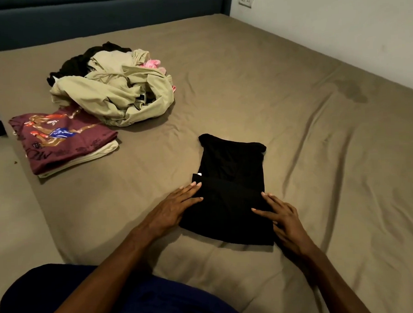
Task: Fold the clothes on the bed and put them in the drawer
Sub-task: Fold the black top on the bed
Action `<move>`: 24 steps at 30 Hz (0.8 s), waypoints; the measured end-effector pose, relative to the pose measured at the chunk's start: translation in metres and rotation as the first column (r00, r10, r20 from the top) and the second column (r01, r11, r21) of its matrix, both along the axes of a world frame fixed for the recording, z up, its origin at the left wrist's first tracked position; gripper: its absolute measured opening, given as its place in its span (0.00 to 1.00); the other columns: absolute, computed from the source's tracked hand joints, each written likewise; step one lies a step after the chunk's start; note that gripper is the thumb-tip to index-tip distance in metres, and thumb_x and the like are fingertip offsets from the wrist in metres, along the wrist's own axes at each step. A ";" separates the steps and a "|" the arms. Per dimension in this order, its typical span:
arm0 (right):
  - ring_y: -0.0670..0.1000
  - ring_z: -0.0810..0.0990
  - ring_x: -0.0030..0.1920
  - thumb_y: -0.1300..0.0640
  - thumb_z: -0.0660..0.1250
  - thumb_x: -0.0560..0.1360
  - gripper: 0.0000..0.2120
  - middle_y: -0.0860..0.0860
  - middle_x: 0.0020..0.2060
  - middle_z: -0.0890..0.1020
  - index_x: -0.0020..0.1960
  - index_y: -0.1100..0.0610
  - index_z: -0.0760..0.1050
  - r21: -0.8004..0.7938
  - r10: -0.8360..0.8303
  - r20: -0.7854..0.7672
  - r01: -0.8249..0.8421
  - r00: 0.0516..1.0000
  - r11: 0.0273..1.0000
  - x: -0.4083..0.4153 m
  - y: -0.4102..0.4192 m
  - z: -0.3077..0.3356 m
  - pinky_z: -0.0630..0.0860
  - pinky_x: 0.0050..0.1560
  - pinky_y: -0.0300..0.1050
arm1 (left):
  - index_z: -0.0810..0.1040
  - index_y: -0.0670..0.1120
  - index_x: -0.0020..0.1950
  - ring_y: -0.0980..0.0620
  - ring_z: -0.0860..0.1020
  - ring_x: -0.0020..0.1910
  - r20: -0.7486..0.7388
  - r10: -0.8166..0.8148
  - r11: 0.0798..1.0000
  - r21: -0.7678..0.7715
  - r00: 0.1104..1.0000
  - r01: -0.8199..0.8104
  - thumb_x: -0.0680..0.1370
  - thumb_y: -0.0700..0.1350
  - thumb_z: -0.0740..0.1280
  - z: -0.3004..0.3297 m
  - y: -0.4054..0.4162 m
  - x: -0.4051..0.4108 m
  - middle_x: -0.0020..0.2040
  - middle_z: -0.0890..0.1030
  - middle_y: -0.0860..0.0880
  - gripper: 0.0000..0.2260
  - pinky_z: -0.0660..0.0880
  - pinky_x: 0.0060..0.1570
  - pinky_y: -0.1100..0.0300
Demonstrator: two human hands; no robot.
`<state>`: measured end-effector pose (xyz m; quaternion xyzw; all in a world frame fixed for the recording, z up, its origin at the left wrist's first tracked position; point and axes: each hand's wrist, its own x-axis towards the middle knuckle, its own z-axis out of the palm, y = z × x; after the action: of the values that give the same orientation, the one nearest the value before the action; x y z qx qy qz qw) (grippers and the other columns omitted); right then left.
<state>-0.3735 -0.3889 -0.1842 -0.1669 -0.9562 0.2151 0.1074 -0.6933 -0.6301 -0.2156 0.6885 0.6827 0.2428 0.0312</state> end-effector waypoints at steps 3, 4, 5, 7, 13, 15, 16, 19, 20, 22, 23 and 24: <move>0.48 0.71 0.75 0.42 0.57 0.82 0.21 0.49 0.76 0.72 0.67 0.47 0.81 -0.238 0.086 -0.078 -0.102 0.993 0.966 -0.018 0.021 0.029 0.65 0.73 0.43 | 0.75 0.45 0.72 0.52 0.63 0.79 0.172 0.020 0.999 0.028 0.985 -0.025 0.71 0.30 0.63 0.010 0.012 -0.007 0.75 0.73 0.48 0.29 0.55 0.79 0.55; 0.49 0.76 0.71 0.40 0.59 0.83 0.23 0.50 0.72 0.77 0.66 0.53 0.82 -0.405 0.044 -0.108 -0.084 0.993 0.910 -0.027 0.025 0.042 0.70 0.71 0.44 | 0.76 0.45 0.71 0.51 0.68 0.77 0.272 0.045 0.998 0.022 0.961 -0.053 0.72 0.32 0.64 0.021 0.015 -0.011 0.71 0.77 0.48 0.27 0.60 0.78 0.54; 0.51 0.81 0.66 0.45 0.61 0.84 0.20 0.52 0.66 0.82 0.64 0.58 0.83 -0.548 -0.023 -0.123 -0.048 0.992 0.835 -0.038 0.032 0.055 0.75 0.67 0.47 | 0.78 0.45 0.69 0.50 0.74 0.72 0.381 0.096 0.994 0.006 0.920 -0.107 0.73 0.35 0.63 0.036 0.024 -0.014 0.66 0.81 0.48 0.24 0.68 0.73 0.53; 0.52 0.86 0.51 0.60 0.65 0.83 0.11 0.55 0.51 0.88 0.58 0.62 0.84 -0.707 -0.228 -0.153 0.055 0.961 0.705 -0.062 0.045 0.076 0.79 0.57 0.52 | 0.81 0.47 0.60 0.51 0.83 0.58 0.575 0.203 0.974 -0.033 0.792 -0.225 0.77 0.44 0.63 0.065 0.050 -0.022 0.54 0.85 0.48 0.13 0.78 0.57 0.53; 0.54 0.86 0.38 0.46 0.67 0.82 0.19 0.57 0.46 0.88 0.57 0.62 0.83 -0.893 -0.617 0.166 0.382 0.769 0.236 -0.141 0.098 0.075 0.79 0.35 0.43 | 0.81 0.42 0.61 0.47 0.86 0.51 0.922 0.337 0.909 -0.266 0.191 -0.321 0.83 0.48 0.66 0.099 0.151 -0.038 0.54 0.86 0.44 0.12 0.82 0.55 0.52; 0.56 0.86 0.36 0.55 0.68 0.81 0.13 0.61 0.46 0.87 0.57 0.65 0.81 -0.881 -0.651 0.258 0.450 0.714 0.145 -0.147 0.100 0.055 0.79 0.31 0.43 | 0.82 0.42 0.59 0.46 0.85 0.50 0.835 0.501 0.833 -0.394 0.226 -0.388 0.83 0.43 0.67 0.075 0.168 -0.038 0.55 0.86 0.42 0.09 0.82 0.55 0.51; 0.56 0.86 0.36 0.60 0.67 0.81 0.10 0.63 0.47 0.87 0.57 0.66 0.80 -0.886 -0.669 0.253 0.445 0.699 0.130 -0.147 0.098 0.048 0.80 0.31 0.44 | 0.83 0.41 0.58 0.44 0.85 0.51 0.780 0.572 0.787 -0.435 0.254 -0.437 0.83 0.43 0.67 0.060 0.173 -0.041 0.55 0.86 0.41 0.09 0.81 0.57 0.48; 0.55 0.85 0.35 0.65 0.64 0.82 0.06 0.63 0.50 0.85 0.53 0.64 0.80 -0.900 -0.734 0.223 0.425 0.642 0.099 -0.144 0.093 0.031 0.81 0.34 0.47 | 0.83 0.40 0.57 0.43 0.84 0.52 0.736 0.640 0.722 -0.476 0.222 -0.502 0.83 0.46 0.65 0.031 0.180 -0.051 0.53 0.86 0.42 0.12 0.80 0.57 0.42; 0.56 0.85 0.37 0.65 0.63 0.83 0.06 0.63 0.51 0.85 0.53 0.63 0.79 -0.905 -0.751 0.219 0.417 0.623 0.082 -0.143 0.091 0.025 0.82 0.38 0.49 | 0.83 0.40 0.57 0.43 0.84 0.52 0.753 0.626 0.725 -0.468 0.200 -0.506 0.83 0.47 0.64 0.034 0.181 -0.051 0.53 0.86 0.42 0.12 0.80 0.57 0.41; 0.58 0.85 0.45 0.62 0.63 0.83 0.07 0.61 0.53 0.85 0.59 0.63 0.77 -0.906 -0.780 0.179 0.410 0.600 0.107 -0.144 0.082 0.016 0.81 0.49 0.56 | 0.82 0.41 0.60 0.42 0.85 0.52 0.833 0.551 0.748 -0.462 0.058 -0.476 0.85 0.46 0.62 0.048 0.181 -0.043 0.54 0.86 0.42 0.12 0.80 0.58 0.41; 0.58 0.85 0.49 0.59 0.64 0.84 0.10 0.60 0.55 0.85 0.62 0.62 0.76 -0.891 -0.788 0.154 0.428 0.596 0.149 -0.146 0.077 0.013 0.81 0.53 0.56 | 0.81 0.41 0.60 0.43 0.85 0.52 0.855 0.518 0.759 -0.470 -0.019 -0.451 0.86 0.46 0.61 0.056 0.179 -0.038 0.55 0.86 0.42 0.12 0.81 0.58 0.43; 0.57 0.84 0.53 0.55 0.65 0.84 0.13 0.57 0.57 0.84 0.65 0.60 0.74 -0.848 -0.785 0.137 0.481 0.604 0.222 -0.147 0.072 0.016 0.80 0.54 0.54 | 0.81 0.42 0.60 0.44 0.85 0.53 0.865 0.497 0.762 -0.470 -0.062 -0.445 0.86 0.46 0.60 0.059 0.178 -0.034 0.55 0.86 0.43 0.12 0.81 0.57 0.46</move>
<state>-0.5205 -0.3174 -0.1684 -0.5386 -0.5438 0.5933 0.2494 -0.7272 -0.4523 -0.1568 0.0797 0.6890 0.6054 0.3904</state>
